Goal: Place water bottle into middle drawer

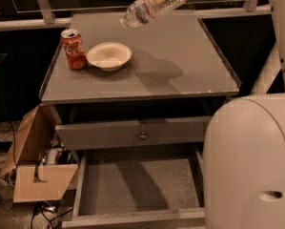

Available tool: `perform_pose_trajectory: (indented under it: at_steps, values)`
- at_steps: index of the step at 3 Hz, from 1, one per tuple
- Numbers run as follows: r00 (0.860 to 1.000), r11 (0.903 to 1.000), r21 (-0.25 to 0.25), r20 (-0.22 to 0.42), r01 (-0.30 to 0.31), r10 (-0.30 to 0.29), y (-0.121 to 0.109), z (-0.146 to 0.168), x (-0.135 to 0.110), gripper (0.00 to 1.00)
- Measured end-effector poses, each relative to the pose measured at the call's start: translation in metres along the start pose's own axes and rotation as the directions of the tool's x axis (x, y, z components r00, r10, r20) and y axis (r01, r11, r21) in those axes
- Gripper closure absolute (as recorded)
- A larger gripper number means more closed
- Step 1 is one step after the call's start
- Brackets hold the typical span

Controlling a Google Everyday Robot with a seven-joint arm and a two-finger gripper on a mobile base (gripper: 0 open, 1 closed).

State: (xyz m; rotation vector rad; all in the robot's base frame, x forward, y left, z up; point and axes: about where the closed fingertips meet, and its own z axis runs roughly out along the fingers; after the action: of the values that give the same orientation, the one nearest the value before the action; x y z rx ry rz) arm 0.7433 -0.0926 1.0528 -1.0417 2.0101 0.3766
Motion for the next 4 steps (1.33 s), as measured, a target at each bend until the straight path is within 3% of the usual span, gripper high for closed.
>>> perform_pose_trajectory:
  at_steps: [1, 2, 3, 4]
  values:
    - [0.997, 0.9962, 0.052, -0.001, -0.071, 0.071, -0.006, -0.047, 0.017, 1.0]
    - [0.99, 0.9857, 0.098, 0.034, -0.137, 0.135, 0.002, -0.095, 0.035, 1.0]
    - [0.986, 0.9825, 0.089, 0.001, -0.164, 0.164, 0.012, -0.089, 0.059, 1.0]
    - [0.986, 0.9825, 0.088, 0.0, -0.164, 0.165, 0.012, -0.089, 0.059, 1.0]
